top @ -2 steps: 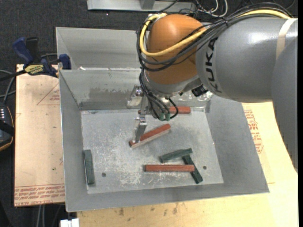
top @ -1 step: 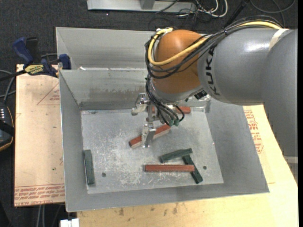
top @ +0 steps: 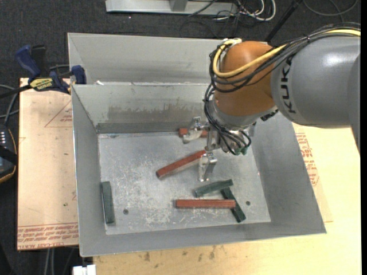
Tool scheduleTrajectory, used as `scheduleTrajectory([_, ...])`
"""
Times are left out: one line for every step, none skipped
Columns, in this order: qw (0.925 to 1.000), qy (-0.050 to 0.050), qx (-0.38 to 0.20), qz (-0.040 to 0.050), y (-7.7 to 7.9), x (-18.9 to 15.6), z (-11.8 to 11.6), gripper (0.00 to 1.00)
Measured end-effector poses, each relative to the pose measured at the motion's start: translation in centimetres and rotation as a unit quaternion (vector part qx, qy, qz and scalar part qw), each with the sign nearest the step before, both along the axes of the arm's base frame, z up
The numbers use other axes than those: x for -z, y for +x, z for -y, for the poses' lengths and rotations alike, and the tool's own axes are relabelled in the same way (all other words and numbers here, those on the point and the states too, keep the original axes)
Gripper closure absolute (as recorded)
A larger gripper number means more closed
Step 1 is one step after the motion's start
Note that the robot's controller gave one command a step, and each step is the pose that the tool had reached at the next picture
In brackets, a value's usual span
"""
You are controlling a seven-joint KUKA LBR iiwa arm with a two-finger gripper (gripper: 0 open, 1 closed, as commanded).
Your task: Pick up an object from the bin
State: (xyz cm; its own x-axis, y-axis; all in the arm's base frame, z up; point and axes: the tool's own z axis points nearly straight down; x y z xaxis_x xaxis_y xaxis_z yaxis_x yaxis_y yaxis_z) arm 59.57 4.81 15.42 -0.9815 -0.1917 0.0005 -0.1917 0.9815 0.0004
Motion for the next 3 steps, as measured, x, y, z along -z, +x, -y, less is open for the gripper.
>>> scheduleTrajectory([0.9991, 0.001, -0.042, 0.0022, 2.4, 0.3, 0.2, 0.00])
scheduleTrajectory([1.0000, 0.001, 0.003, 0.0037, 3.1, 7.2, -0.8, 0.00])
scheduleTrajectory([0.9999, 0.002, 0.008, 0.0082, 3.4, 6.9, -0.8, 1.00])
